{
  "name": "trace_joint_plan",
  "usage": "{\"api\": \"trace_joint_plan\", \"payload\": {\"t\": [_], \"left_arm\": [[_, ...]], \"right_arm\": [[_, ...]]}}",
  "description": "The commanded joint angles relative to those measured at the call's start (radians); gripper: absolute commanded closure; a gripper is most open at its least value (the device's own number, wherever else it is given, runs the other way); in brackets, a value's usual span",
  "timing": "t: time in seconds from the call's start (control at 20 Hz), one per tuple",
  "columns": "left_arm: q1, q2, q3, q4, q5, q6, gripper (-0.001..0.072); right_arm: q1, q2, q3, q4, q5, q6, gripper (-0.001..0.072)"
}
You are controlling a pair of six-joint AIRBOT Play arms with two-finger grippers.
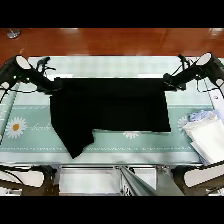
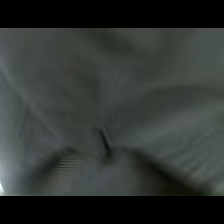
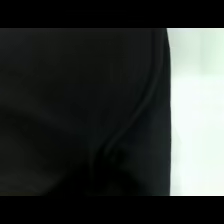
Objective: Fold the shirts.
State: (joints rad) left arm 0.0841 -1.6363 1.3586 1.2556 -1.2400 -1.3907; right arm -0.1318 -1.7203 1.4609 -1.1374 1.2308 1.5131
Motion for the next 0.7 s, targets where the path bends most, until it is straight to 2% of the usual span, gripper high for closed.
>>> {"api": "trace_joint_plan", "payload": {"t": [0.0, 0.15, 0.25, 0.35, 0.45, 0.55, 0.65], "left_arm": [[0.017, -0.026, 0.027, 0.06, -0.172, -0.021, 0.0006], [0.109, 0.08, -0.032, 0.062, -0.181, -0.068, 0.0006], [0.189, 0.192, -0.181, 0.058, -0.158, -0.061, 0.0006], [0.298, 0.32, -0.42, -0.001, -0.096, -0.06, 0.0006], [0.409, 0.431, -0.637, -0.196, -0.008, 0.026, 0.0006], [0.491, 0.512, -0.783, -0.341, 0.06, 0.095, 0.0006], [0.515, 0.55, -0.877, -0.409, 0.068, 0.15, 0.0007]], "right_arm": [[-0.03, 0.004, 0.029, -0.039, 0.114, 0.027, 0.0084], [-0.129, 0.147, 0.017, -0.197, 0.187, 0.039, 0.0084], [-0.201, 0.305, -0.132, -0.224, 0.09, 0.04, 0.0084], [-0.262, 0.499, -0.402, -0.117, -0.086, 0.03, 0.0084], [-0.278, 0.656, -0.649, 0.049, -0.198, -0.05, 0.0085], [-0.277, 0.759, -0.824, 0.176, -0.233, -0.095, 0.0085], [-0.276, 0.793, -0.898, 0.229, -0.217, -0.124, 0.0085]]}}
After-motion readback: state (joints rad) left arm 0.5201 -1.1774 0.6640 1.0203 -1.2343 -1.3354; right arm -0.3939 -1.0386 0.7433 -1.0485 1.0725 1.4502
